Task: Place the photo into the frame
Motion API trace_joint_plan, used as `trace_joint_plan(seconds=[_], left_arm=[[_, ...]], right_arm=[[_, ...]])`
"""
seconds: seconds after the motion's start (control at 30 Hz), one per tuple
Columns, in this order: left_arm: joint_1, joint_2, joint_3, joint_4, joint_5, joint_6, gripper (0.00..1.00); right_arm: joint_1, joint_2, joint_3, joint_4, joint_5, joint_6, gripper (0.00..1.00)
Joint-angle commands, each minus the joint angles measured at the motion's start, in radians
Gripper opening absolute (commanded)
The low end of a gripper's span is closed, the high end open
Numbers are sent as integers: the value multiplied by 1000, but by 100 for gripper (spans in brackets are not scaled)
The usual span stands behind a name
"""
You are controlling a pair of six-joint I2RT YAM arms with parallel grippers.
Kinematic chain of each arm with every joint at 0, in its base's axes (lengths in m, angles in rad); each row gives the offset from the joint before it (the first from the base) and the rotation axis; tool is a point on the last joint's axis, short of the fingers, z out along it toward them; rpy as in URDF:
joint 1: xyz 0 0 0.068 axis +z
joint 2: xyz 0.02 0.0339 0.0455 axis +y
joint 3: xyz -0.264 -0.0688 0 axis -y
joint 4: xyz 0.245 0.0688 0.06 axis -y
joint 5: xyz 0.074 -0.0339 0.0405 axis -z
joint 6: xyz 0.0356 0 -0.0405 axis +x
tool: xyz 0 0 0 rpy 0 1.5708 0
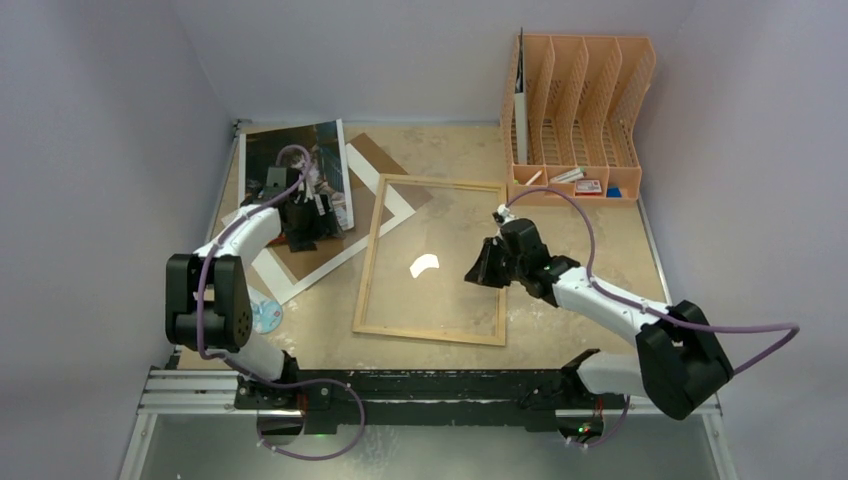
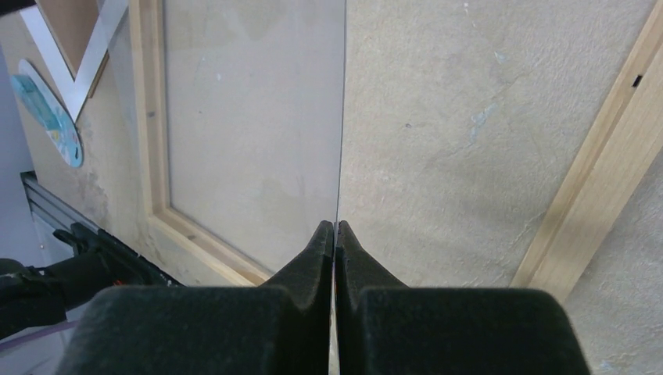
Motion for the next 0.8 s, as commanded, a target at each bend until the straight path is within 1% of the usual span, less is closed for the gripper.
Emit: trace_joint_plan(seconds=[0.0,0.1,0.17,0.27,0.33,0.4,0.53,0.6,0.7,0.77], left_arm=[[4,-41,-98,83,138,14,77],[2,-27,-137,115,176,7,76],[3,4,-146,130,188,-3,74],[2,37,-162,172,239,-23,72],[2,48,-173,197,273,-32,72],[3,62,-179,210,284,-35,70],[2,106,-171,190,277,-29,60],[2,127,-165,180,275,-29,55],[3,146,-160,178,259,-17,47],[2,157,-154,176,264,-12,44]], right_arm=[[-11,-35,-70,144,-25,20,1],[-19,-52,-103,200,-70,3,13],[-35,-44,-109,236,-127,-22,18],[-72,7,-104,309,-279,-42,23],[-79,47,-89,319,-330,-61,25],[-85,89,-75,328,-348,-73,27],[-103,181,-50,340,-350,-77,33],[-110,204,-35,340,-342,-77,42],[-111,205,-23,367,-323,-84,59],[-111,212,-12,389,-310,-91,67]])
